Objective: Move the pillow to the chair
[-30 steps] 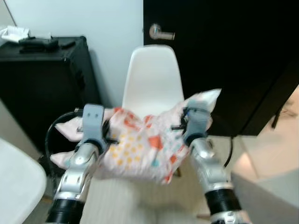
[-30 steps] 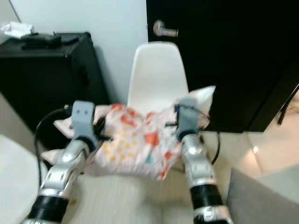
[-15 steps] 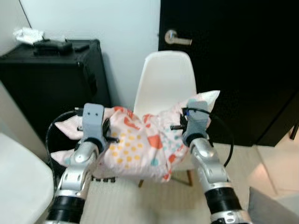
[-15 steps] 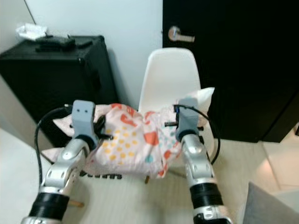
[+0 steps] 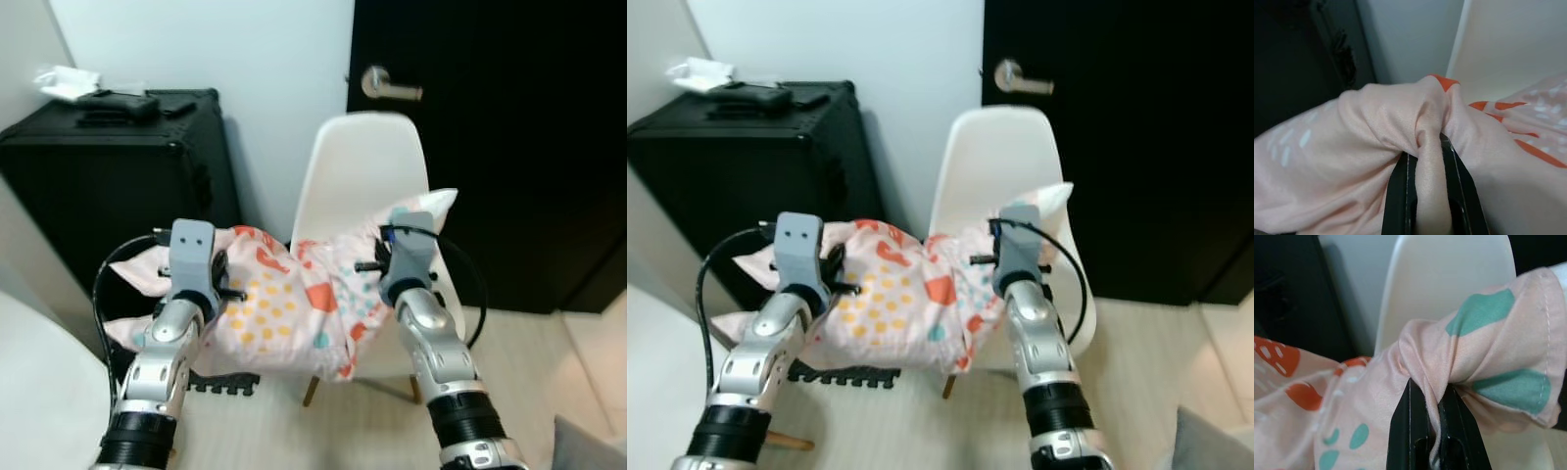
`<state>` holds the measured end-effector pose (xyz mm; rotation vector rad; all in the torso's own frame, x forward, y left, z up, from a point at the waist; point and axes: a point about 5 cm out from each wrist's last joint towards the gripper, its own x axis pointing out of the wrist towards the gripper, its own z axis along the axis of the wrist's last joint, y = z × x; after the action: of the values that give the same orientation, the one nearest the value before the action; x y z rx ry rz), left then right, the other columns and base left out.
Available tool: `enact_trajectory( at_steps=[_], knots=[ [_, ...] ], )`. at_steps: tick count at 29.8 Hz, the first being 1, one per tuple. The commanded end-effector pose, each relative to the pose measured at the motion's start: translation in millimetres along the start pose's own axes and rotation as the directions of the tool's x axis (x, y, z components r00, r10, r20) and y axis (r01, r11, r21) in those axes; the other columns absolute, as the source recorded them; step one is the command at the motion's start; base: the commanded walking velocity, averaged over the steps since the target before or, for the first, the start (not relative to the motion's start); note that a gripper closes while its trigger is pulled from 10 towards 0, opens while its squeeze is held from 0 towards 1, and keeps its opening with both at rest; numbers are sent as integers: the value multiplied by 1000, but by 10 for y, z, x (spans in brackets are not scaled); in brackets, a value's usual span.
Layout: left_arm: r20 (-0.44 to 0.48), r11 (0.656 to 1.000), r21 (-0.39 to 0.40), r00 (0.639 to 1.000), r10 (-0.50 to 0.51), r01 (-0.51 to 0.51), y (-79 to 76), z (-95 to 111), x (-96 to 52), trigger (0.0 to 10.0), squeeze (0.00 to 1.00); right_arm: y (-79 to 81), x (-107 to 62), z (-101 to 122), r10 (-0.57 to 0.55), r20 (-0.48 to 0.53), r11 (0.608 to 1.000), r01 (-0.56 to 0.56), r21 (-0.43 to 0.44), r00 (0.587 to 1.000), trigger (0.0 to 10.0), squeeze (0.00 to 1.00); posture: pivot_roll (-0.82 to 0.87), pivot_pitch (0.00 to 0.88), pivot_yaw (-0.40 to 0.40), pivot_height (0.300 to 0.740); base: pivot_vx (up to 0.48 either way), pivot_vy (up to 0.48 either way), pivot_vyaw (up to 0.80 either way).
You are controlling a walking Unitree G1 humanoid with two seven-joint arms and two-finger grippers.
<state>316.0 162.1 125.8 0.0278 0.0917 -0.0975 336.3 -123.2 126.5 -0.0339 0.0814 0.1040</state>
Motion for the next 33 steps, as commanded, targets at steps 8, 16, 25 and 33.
enact_trajectory(
  at_steps=[8, 16, 25, 33],
  knots=[
    [33, 999, 13, 999, -39, 39, -97, 88, 27, 10000, 12, 10, 15, 38, 9, 17, 1000, -8, -17, 1000, 10000, 0, 36, 33, 42, 710, 312, 0, 0],
    [33, 999, 10, 999, -40, 40, -97, 87, 26, 10000, 24, 12, 13, 43, 7, 20, 1000, -7, -16, 1000, 10000, 0, 35, 33, 43, 710, 312, 0, 0],
    [32, 999, 10, 999, -40, 40, -99, 87, 27, 10000, 24, 10, 13, 45, 7, 21, 1000, -6, -16, 1000, 10000, 0, 33, 33, 43, 710, 312, 0, 0],
    [33, 999, 6, 999, -38, 38, -104, 88, 28, 10000, 16, 17, 12, 49, 11, 26, 1000, -10, -18, 1000, 10000, 0, 35, 33, 41, 710, 312, 0, 0]
  ],
)
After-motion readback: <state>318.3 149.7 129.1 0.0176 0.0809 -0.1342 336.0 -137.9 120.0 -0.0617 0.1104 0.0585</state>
